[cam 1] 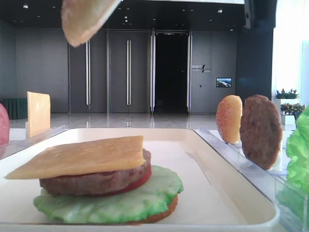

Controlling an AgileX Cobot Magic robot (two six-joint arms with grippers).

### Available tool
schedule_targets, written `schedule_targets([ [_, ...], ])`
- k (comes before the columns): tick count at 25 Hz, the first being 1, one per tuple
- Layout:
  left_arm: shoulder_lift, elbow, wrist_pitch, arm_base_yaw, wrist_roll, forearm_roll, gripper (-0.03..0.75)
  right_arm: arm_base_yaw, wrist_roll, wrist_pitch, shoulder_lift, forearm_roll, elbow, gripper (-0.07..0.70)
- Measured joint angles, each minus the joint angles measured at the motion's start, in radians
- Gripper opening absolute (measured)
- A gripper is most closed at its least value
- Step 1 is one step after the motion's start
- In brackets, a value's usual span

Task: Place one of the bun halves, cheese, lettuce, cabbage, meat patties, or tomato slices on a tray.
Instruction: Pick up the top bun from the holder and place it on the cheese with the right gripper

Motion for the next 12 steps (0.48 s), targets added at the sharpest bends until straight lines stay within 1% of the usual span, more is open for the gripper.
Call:
schedule_targets([
  [5,0.0,0.0,0.0,0.0,-0.001,0.0,0.45,-0.064,-0.049,-0.001,0.052,0.0,0.0,0.115],
  [8,0.0,0.0,0.0,0.0,-0.001,0.0,0.45,-0.099,-0.061,-0.001,0.071,0.0,0.0,0.115],
  [12,0.0,0.0,0.0,0.0,-0.001,0.0,0.45,-0.111,-0.071,-0.001,0.101,-0.001,0.0,0.115],
])
